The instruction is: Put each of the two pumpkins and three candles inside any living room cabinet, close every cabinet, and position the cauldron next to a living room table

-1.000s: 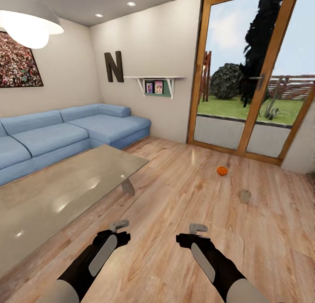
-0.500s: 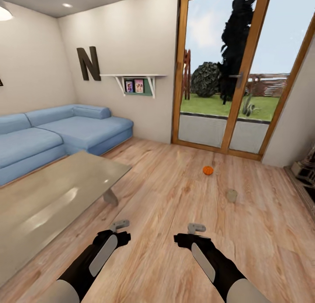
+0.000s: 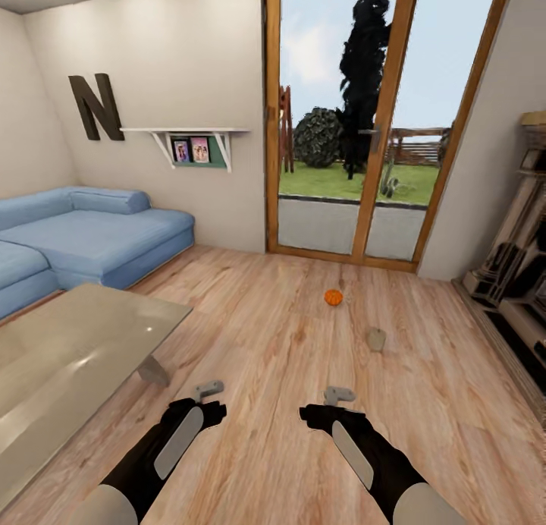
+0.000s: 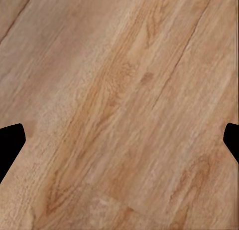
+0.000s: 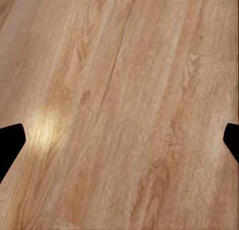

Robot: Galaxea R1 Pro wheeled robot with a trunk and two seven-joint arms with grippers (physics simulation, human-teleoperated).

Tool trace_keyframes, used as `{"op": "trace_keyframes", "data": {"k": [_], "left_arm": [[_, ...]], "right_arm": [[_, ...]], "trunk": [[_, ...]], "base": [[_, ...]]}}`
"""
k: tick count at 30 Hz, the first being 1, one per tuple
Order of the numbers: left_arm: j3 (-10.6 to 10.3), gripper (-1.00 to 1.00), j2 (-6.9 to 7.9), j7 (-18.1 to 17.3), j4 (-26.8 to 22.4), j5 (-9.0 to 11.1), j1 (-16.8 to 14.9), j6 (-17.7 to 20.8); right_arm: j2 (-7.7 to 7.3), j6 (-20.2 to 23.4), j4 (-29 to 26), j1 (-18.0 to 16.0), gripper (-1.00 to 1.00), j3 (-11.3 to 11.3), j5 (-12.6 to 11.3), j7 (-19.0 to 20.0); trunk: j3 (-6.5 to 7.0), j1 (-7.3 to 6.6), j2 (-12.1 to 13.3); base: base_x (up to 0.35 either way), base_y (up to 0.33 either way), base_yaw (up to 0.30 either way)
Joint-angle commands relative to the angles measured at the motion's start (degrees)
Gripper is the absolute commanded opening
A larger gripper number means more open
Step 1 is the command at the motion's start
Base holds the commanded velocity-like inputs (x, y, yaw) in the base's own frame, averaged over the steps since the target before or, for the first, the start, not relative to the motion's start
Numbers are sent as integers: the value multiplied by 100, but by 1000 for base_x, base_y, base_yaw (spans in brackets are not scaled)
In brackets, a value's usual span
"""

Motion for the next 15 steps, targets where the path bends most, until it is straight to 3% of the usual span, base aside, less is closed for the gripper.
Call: {"op": "trace_keyframes", "data": {"k": [1, 10, 15], "left_arm": [[-24, 100, 9, 59, -12, 60, -4, 2], [-24, 100, 11, 59, -12, 60, -4, 8], [-23, 100, 11, 59, -12, 85, -4, 11]], "right_arm": [[-2, 11, -7, -6, 100, 24, -60, -56], [-2, 4, -7, -6, 100, 24, -60, -56], [-2, 3, -7, -6, 100, 24, -60, -56]], "trunk": [[-6, 3, -3], [-6, 3, -3], [-6, 3, -3]], "base": [[314, 4, -289], [318, 8, -289], [293, 135, -289]]}}
